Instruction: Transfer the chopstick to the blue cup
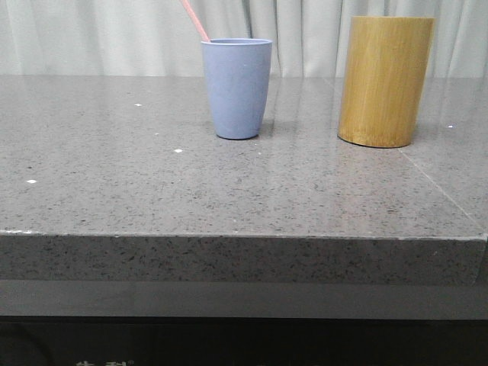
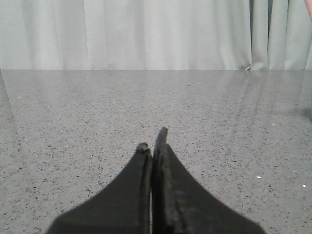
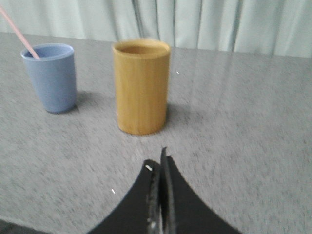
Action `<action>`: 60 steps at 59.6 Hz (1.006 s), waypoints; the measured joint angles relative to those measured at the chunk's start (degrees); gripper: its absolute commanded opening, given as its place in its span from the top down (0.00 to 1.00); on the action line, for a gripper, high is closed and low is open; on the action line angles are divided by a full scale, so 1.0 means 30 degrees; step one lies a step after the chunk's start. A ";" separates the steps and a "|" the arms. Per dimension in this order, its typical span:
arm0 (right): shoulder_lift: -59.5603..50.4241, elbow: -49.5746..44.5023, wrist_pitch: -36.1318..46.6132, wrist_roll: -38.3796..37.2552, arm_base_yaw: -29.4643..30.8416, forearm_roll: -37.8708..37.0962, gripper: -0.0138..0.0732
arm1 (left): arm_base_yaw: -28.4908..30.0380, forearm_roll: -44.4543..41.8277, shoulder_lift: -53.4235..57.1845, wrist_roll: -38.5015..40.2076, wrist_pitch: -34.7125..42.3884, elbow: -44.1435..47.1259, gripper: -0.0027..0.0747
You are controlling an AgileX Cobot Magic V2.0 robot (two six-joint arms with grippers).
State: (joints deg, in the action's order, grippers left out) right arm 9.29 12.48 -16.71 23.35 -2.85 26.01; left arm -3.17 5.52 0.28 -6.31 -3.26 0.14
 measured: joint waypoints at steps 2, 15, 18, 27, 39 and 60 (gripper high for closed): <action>-0.0547 -0.0884 0.0487 0.0042 0.0040 0.0000 0.92 | 0.0000 0.0000 0.0000 0.0000 0.0000 0.0000 0.99; -0.3137 -0.4444 0.2690 0.0042 0.0071 0.0000 0.92 | 0.0000 0.0000 0.0000 -0.0013 0.0030 0.0000 0.99; -0.3215 -0.4620 0.2791 0.0042 0.0116 0.0000 0.92 | 0.0000 0.0000 0.0000 -0.0013 0.0030 0.0000 0.99; -0.3297 -0.4690 0.2916 0.0042 0.0775 0.0034 0.92 | 0.0000 0.0000 0.0000 -0.0013 0.0030 0.0000 0.99; -0.3297 -0.4690 0.2948 0.0042 0.0842 0.0034 0.92 | 0.0000 0.0000 0.0000 -0.0013 0.0030 0.0000 0.99; -0.3297 -0.4690 0.3857 -0.3608 0.0889 -0.3489 0.92 | 0.0000 0.0000 0.0000 -0.0013 0.0030 0.0000 0.99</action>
State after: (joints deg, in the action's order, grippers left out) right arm -0.60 -1.59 -5.13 12.53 -0.18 15.54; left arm -3.17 5.52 0.28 -6.34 -3.17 0.14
